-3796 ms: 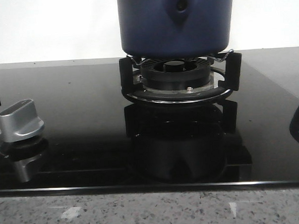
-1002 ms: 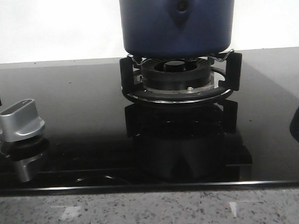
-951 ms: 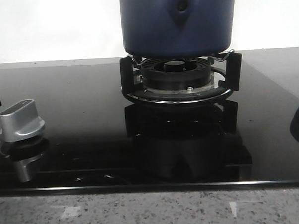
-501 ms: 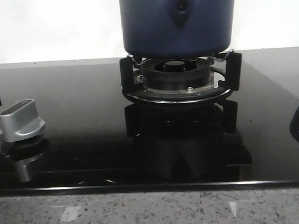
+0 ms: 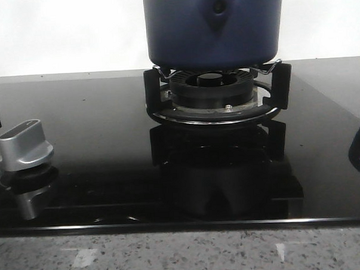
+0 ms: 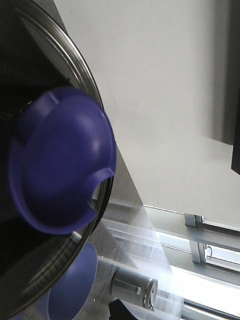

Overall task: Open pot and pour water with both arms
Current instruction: 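Lower the right gripper onto the blue bowl rim and grasp it, then lift the blue bowl with the right gripper toward the pot, then tilt the blue bowl over the pot to pour the water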

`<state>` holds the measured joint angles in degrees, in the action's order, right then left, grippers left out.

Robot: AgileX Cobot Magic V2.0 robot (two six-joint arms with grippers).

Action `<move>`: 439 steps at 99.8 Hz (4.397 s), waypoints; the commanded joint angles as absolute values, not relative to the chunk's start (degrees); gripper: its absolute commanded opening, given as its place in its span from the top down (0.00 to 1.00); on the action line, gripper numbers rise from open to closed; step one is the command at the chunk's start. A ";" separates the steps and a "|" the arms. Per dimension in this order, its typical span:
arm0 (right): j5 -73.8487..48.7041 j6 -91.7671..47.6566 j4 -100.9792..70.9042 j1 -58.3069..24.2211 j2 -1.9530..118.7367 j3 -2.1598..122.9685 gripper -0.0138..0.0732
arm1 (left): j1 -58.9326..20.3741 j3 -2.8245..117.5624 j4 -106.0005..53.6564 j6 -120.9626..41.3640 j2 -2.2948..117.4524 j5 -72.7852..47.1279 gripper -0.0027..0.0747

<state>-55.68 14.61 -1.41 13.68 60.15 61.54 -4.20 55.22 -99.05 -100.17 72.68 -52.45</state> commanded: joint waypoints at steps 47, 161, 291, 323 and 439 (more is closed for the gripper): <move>-59.53 14.83 0.00 15.14 69.56 63.01 0.40 | -5.40 57.02 -106.35 -100.19 70.88 -55.11 0.64; -51.49 14.83 -4.99 15.14 70.40 55.07 0.62 | -7.05 57.02 -107.27 -100.19 70.88 -55.11 0.64; -61.89 9.11 -6.89 13.29 71.07 78.76 0.92 | -7.05 57.02 -107.27 -100.19 70.88 -55.15 0.64; -64.68 9.01 -6.99 2.89 75.00 95.77 0.92 | -7.05 57.02 -107.27 -100.19 70.88 -55.15 0.64; -55.54 12.92 34.61 -26.49 93.38 110.39 0.92 | -7.05 57.02 -107.27 -100.19 70.88 -54.12 0.64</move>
<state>-59.45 10.54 26.64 -25.01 95.08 108.78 -6.67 55.22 -99.30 -100.27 72.68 -52.28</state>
